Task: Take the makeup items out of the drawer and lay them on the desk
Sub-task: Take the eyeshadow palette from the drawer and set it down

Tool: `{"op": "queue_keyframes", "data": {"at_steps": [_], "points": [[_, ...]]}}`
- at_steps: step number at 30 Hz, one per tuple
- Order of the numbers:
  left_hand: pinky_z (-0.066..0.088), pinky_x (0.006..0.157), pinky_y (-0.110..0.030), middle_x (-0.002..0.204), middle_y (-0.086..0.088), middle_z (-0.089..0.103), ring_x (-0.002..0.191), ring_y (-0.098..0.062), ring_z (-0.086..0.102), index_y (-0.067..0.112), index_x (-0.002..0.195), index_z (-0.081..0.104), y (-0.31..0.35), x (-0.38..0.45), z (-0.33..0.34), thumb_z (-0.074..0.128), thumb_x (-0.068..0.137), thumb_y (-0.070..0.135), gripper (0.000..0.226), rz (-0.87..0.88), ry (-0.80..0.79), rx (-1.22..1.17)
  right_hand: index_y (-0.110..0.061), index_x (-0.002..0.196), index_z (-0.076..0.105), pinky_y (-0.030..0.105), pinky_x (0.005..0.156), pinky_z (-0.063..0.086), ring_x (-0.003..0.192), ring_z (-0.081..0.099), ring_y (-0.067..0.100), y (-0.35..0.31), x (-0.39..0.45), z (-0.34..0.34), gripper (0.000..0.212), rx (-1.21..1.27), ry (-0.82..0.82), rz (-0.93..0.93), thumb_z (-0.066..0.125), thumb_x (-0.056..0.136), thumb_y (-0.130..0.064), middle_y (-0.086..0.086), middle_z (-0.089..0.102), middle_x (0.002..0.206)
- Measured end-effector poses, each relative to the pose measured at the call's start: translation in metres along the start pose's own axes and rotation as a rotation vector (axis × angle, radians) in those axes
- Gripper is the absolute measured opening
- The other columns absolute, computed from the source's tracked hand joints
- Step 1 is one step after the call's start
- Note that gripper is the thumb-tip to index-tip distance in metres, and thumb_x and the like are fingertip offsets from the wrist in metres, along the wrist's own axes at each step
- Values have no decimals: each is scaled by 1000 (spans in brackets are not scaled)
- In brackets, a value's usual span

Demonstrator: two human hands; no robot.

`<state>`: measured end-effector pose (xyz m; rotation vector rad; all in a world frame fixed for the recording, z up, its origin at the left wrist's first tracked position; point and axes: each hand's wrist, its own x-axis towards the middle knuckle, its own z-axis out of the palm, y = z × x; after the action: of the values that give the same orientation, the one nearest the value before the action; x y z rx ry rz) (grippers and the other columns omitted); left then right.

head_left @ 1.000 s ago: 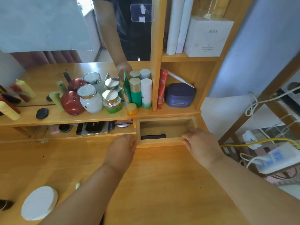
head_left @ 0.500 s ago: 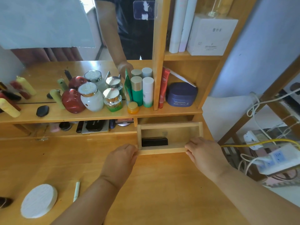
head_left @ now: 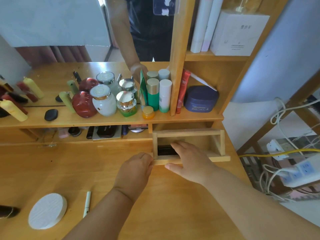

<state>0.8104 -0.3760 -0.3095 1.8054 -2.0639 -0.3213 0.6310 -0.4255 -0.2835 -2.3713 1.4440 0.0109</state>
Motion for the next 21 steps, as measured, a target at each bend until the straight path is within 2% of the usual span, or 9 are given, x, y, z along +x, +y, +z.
{"op": "queue_keyframes", "data": {"at_steps": [4,8,13,21], "points": [[51,51,-32,71,-5,68,60,-23,64,11,76,65,-1,0,1,75,68,8,13,22,7,13,-21,144,21,34,114,19,139,23,18,2,8,11,77,-47,-38,6,45,84,-62,0,25,153],[50,64,-35,85,-7,68,74,-26,64,10,86,65,0,1,-2,65,79,12,8,0,1,-11,-22,140,31,32,110,25,134,31,17,3,9,11,67,27,24,17,55,84,-51,-2,37,146],[48,75,-34,97,-5,67,87,-24,62,11,99,64,4,6,-6,57,87,16,15,-31,-7,-25,-23,128,48,29,97,39,120,44,16,1,7,2,55,130,127,25,67,79,-39,-4,53,127],[49,81,-28,104,1,64,91,-15,59,19,106,59,3,13,-12,50,91,23,18,-54,-76,16,-24,120,56,19,90,38,112,51,11,6,-6,-11,35,151,241,-17,63,86,-25,-6,60,121]]}}
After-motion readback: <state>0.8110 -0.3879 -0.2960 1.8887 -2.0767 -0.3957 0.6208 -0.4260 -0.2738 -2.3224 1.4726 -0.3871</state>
